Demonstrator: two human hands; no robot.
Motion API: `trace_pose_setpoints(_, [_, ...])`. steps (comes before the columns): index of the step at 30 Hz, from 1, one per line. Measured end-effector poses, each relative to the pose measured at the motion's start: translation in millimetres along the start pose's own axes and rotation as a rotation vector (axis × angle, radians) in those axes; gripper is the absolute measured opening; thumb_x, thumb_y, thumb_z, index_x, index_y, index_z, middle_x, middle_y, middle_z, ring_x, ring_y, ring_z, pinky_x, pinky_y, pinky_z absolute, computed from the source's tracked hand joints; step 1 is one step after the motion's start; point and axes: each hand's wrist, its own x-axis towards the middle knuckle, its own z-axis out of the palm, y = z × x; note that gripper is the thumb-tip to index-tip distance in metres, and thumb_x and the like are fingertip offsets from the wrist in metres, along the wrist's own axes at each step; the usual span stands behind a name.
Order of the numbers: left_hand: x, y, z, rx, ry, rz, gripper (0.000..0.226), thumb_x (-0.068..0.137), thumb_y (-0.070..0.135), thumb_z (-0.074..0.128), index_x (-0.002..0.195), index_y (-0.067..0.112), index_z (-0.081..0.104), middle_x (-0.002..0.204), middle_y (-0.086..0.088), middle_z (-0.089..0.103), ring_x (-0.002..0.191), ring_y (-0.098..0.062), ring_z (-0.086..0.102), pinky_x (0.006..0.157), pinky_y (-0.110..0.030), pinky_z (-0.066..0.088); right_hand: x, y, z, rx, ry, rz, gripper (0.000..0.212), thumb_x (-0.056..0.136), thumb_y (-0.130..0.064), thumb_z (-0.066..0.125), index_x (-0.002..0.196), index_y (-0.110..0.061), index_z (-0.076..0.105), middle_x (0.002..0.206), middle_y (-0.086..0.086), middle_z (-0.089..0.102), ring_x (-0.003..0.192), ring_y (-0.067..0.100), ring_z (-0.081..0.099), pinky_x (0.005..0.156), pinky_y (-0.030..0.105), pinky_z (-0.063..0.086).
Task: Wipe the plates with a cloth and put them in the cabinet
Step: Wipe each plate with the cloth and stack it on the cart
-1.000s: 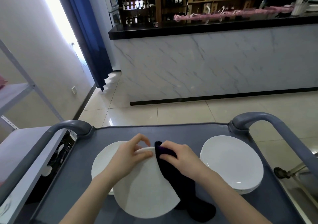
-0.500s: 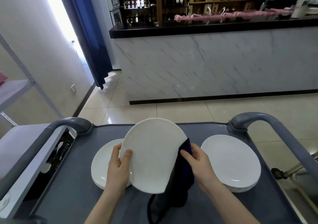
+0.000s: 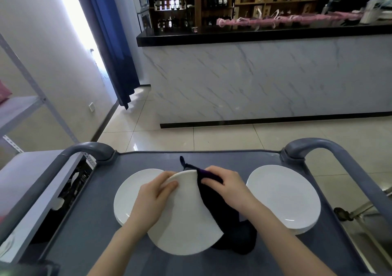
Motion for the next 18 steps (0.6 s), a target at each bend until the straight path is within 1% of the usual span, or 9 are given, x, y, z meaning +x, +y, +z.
trace_pose_setpoints(3, [-14.3,-6.3,6.8,-0.185,0.15,-0.118,0.02,0.102,0.025,0.057,0.103,0.043,0.067,0.099,0.017,0.071,0.095,-0.001,0.063,0.078,-0.023,0.044,-17.3,18.8,7.9,0.236,0.181,0.1,0.007,0.093,-0.022,0.064,0.093,-0.026,0.069,0.085,-0.009,0.071,0.082,0.008,0.065,0.073,0.021,0.048])
trace_pose_setpoints(5, [-21.7,-7.9,14.6,-0.284,0.257,-0.197,0.025,0.103,0.021,0.056,0.1,0.043,0.067,0.094,0.017,0.072,0.088,0.001,0.064,0.075,-0.027,0.045,-32.2,28.6,22.4,0.428,0.294,0.19,0.009,0.093,-0.019,0.064,0.092,-0.025,0.07,0.086,-0.006,0.073,0.081,0.009,0.067,0.071,0.019,0.05])
trace_pose_setpoints(6, [-24.4,-8.4,18.7,-0.337,0.316,-0.238,0.025,0.103,0.021,0.056,0.098,0.043,0.067,0.091,0.016,0.072,0.083,0.0,0.064,0.073,-0.028,0.046,-38.6,32.4,30.2,0.553,0.325,0.251,0.01,0.094,-0.017,0.063,0.093,-0.023,0.071,0.089,-0.003,0.074,0.083,0.011,0.069,0.071,0.021,0.052])
trace_pose_setpoints(7, [-26.2,-8.5,22.3,-0.394,0.372,-0.278,0.024,0.103,0.023,0.055,0.096,0.042,0.067,0.09,0.014,0.072,0.082,-0.004,0.064,0.071,-0.03,0.046,-43.4,34.4,36.8,0.667,0.334,0.311,0.01,0.094,-0.016,0.062,0.096,-0.022,0.071,0.091,0.0,0.075,0.086,0.015,0.07,0.073,0.025,0.054])
trace_pose_setpoints(9, [-26.8,-8.9,25.0,-0.473,0.427,-0.328,0.022,0.104,0.026,0.054,0.096,0.041,0.067,0.089,0.012,0.072,0.084,-0.013,0.065,0.07,-0.03,0.048,-47.4,36.7,43.9,0.78,0.331,0.37,0.011,0.094,-0.015,0.062,0.099,-0.019,0.071,0.096,0.005,0.076,0.091,0.022,0.071,0.079,0.034,0.056])
trace_pose_setpoints(11, [-23.3,-6.2,23.2,-0.464,0.397,-0.294,0.02,0.103,0.028,0.056,0.097,0.044,0.066,0.092,0.014,0.072,0.085,-0.01,0.065,0.069,-0.027,0.048,-42.4,36.0,38.4,0.746,0.335,0.362,0.008,0.092,-0.012,0.064,0.097,-0.016,0.07,0.094,0.005,0.076,0.088,0.023,0.071,0.077,0.033,0.056])
trace_pose_setpoints(13, [-17.5,-1.8,15.4,-0.408,0.337,-0.235,0.015,0.095,0.037,0.058,0.095,0.051,0.064,0.093,0.019,0.071,0.081,0.0,0.064,0.07,-0.025,0.047,-31.8,30.4,23.6,0.659,0.327,0.293,0.005,0.09,-0.009,0.067,0.094,-0.012,0.069,0.089,0.005,0.075,0.084,0.02,0.07,0.072,0.029,0.055])
trace_pose_setpoints(15, [-10.0,1.4,4.5,-0.334,0.258,-0.187,0.017,0.087,0.045,0.053,0.095,0.057,0.063,0.093,0.023,0.069,0.083,0.005,0.063,0.071,-0.026,0.045,-19.5,21.8,6.4,0.543,0.279,0.2,0.008,0.088,-0.007,0.069,0.093,-0.013,0.069,0.089,0.004,0.075,0.085,0.02,0.07,0.075,0.03,0.055])
trace_pose_setpoints(18, [1.6,2.7,-5.3,-0.139,0.054,-0.078,0.017,0.089,0.047,0.053,0.102,0.055,0.062,0.097,0.023,0.069,0.092,0.003,0.062,0.075,-0.02,0.045,-4.2,6.5,-8.8,0.313,0.129,0.089,0.01,0.086,-0.012,0.073,0.093,-0.018,0.072,0.089,-0.001,0.074,0.088,0.016,0.069,0.082,0.031,0.052])
